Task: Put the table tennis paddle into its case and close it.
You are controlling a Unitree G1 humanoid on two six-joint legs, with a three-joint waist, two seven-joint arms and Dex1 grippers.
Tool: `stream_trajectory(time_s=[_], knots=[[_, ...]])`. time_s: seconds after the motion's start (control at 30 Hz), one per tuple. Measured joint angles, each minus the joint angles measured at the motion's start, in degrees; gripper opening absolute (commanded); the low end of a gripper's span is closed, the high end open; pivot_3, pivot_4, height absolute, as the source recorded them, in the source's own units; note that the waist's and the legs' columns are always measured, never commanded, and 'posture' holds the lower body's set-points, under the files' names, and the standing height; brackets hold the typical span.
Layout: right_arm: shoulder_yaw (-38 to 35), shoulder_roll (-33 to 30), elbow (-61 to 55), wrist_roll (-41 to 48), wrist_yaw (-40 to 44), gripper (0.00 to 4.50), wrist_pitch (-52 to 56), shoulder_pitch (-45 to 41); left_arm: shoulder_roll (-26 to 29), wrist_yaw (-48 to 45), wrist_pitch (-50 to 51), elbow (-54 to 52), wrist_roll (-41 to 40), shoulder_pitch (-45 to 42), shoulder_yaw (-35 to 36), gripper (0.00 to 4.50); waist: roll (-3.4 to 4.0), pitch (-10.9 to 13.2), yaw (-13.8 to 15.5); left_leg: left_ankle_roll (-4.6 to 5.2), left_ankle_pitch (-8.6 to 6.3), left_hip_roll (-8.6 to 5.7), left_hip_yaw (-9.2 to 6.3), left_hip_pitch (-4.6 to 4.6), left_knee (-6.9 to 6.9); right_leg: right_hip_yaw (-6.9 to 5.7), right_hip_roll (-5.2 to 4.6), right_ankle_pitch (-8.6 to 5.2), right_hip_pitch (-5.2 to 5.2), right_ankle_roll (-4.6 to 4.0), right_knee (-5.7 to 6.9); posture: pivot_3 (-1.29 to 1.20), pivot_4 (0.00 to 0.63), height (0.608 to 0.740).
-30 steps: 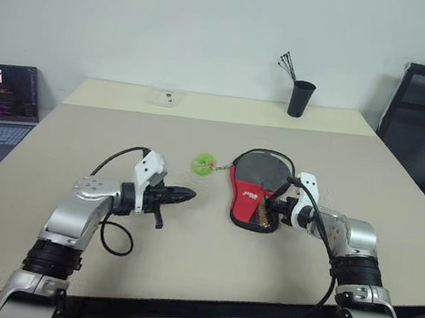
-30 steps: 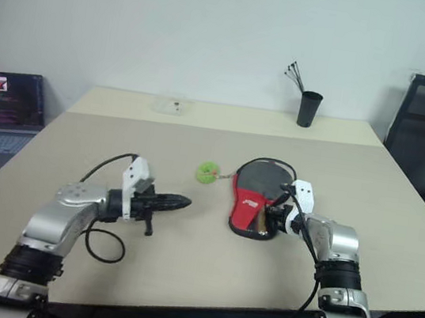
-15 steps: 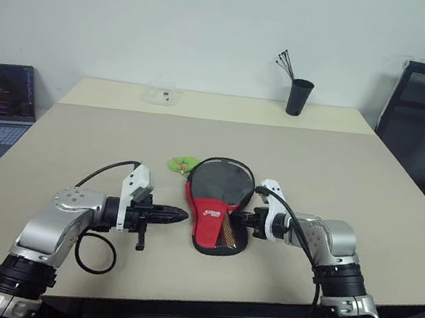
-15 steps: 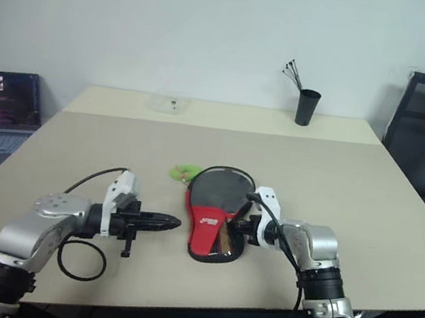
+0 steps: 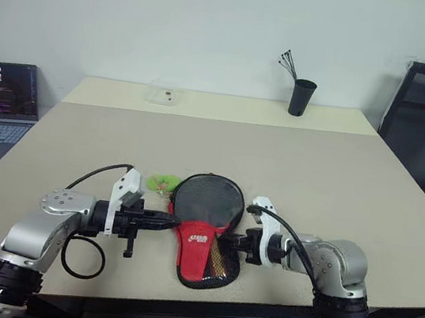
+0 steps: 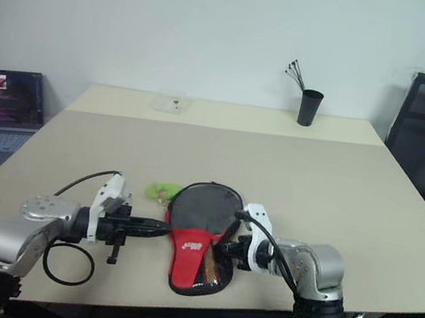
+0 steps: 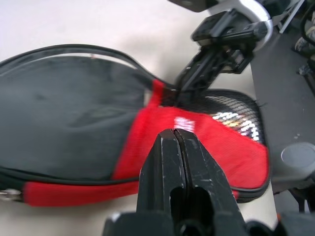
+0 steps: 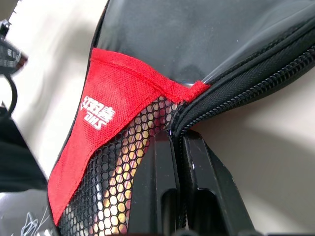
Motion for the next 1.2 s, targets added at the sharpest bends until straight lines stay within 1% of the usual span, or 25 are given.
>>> stream_trajectory(time_s=[0.17,0.37,0.57,0.73,0.87,0.93,0.97,1.07,1.2], knots=[[-1.97,2.40,-4.55,0.08,-2.24,0.01,3.92,2.27,0.98,-0.10,0.01,-0.02,-0.26,0.01,0.59,0.00,0.00,0.00,0.04,-0.01,-0.01,-0.01,-0.05,-0.05,0.00,-0.04,0.00,-0.02,-0.01,-0.03,-0.04,0.00,0.150,0.740],[-3.52,3.64,-8.62,1.09,-4.63,0.01,4.91,6.18,1.17,0.33,0.11,-0.30,-0.36,0.28,1.06,0.00,0.00,0.00,0.10,-0.05,-0.03,-0.01,-0.08,-0.13,-0.01,-0.07,-0.01,-0.02,-0.04,-0.03,-0.11,0.00,0.150,0.740],[-4.39,6.14,-10.55,3.05,-7.82,0.01,4.91,9.23,1.17,0.60,0.12,-0.43,-0.38,0.32,1.06,0.00,0.00,0.00,0.08,-0.06,-0.04,0.00,-0.09,-0.14,-0.01,-0.08,-0.01,-0.02,-0.05,-0.03,-0.12,0.00,0.150,0.740],[-4.95,9.17,-10.69,4.43,-10.73,0.01,4.97,10.23,1.17,1.11,0.12,-0.48,-0.38,0.32,1.06,0.00,0.00,0.00,0.02,-0.06,-0.04,0.05,-0.11,-0.13,-0.02,-0.09,-0.01,-0.03,-0.06,-0.04,-0.11,0.00,0.150,0.740],[-5.15,10.06,-10.65,5.07,-12.33,0.01,5.01,10.25,1.17,1.49,0.12,-0.52,-0.38,0.32,1.06,0.00,0.01,0.00,0.00,-0.06,-0.04,0.06,-0.12,-0.13,-0.02,-0.10,-0.01,-0.03,-0.07,-0.04,-0.11,0.00,0.150,0.740],[-5.21,10.08,-10.62,5.23,-12.64,0.53,5.01,10.21,1.17,1.54,0.12,-0.54,-0.38,0.32,1.06,0.00,0.01,0.00,0.00,-0.06,-0.04,0.06,-0.12,-0.13,-0.03,-0.10,-0.01,-0.03,-0.07,-0.05,-0.11,0.00,0.150,0.740],[-5.25,10.10,-10.59,5.31,-12.90,0.71,5.02,10.13,1.17,1.56,0.12,-0.55,-0.38,0.32,1.06,0.00,0.01,0.00,0.00,-0.06,-0.04,0.06,-0.12,-0.13,-0.02,-0.10,-0.01,-0.04,-0.07,-0.05,-0.11,0.00,0.150,0.740],[-5.86,9.95,-10.59,5.29,-13.83,1.69,5.02,9.51,1.17,1.64,0.12,-0.71,-0.38,0.32,1.06,0.00,0.01,0.01,0.01,-0.07,-0.04,0.06,-0.13,-0.14,-0.02,-0.10,-0.02,-0.04,-0.07,-0.05,-0.12,0.00,0.150,0.740],[-3.42,4.18,-13.72,5.06,-14.23,2.92,5.02,9.34,1.16,2.01,0.06,-1.67,-0.38,0.33,1.06,0.00,0.02,0.01,0.10,-0.08,-0.05,0.00,-0.12,-0.21,-0.04,-0.12,-0.02,-0.05,-0.08,-0.08,-0.20,0.00,0.150,0.740]])
